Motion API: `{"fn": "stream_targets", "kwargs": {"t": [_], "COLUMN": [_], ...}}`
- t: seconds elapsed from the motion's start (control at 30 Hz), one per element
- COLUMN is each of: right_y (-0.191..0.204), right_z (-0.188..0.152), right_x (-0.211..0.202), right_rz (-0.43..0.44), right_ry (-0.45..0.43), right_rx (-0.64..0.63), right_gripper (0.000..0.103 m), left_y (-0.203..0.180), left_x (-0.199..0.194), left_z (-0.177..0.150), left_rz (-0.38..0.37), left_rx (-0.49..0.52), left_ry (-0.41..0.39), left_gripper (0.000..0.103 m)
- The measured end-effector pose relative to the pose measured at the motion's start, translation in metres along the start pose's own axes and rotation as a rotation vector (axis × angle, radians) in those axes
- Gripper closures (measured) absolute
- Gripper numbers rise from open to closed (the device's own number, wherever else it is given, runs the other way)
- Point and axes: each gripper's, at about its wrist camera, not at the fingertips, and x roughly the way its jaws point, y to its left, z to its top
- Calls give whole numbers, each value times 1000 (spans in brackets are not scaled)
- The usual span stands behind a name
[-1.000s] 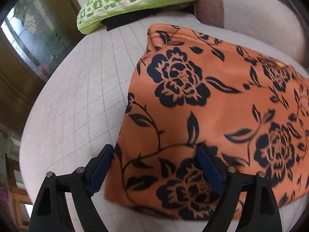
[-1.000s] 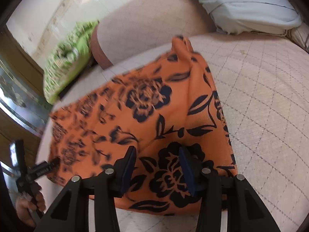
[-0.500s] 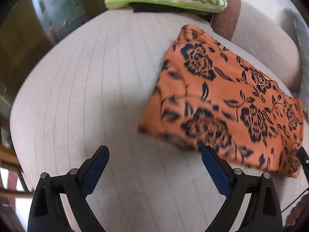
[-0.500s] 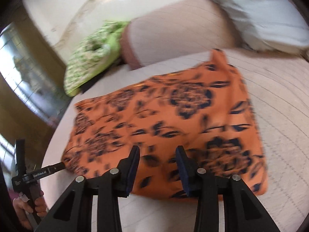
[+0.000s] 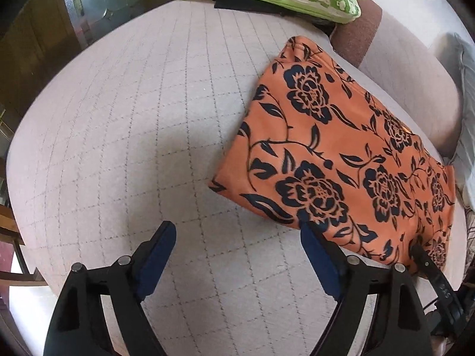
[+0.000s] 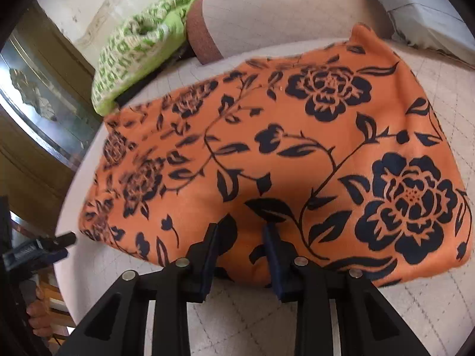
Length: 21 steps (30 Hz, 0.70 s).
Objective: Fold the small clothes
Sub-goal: 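Grasp the folded edge with the right tool while the left tool grasps it too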
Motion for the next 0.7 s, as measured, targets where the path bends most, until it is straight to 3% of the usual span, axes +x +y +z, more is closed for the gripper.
{"fn": "stream_targets", "kwargs": {"t": [0.1, 0.23, 0.33, 0.4, 0.53, 0.7], "right_y": [-10, -51, -82, -98, -122, -131], "right_z": [6, 3, -8, -19, -42, -39], "right_x": [-16, -55, -84, -95, -92, -80], "right_rz": [87, 187, 298, 303, 338, 304], "right_ry": [9, -20, -43, -88, -92, -102], "right_rx": [52, 237, 384, 489, 681, 735], "right_gripper": [67, 65, 30, 30, 30, 30], "left_y": [-3, 1, 5, 9, 14, 12], "left_x": [1, -11, -10, -8, -1, 16], "left_z": [-1, -14, -20, -24, -27, -22], "left_rz": [-42, -97, -143, -183, -245, -288], "left_rx": [-22, -24, -31, -60, -105, -172], "left_ry": [28, 15, 49, 77, 132, 186], "left_gripper": [16, 16, 16, 16, 16, 16]}}
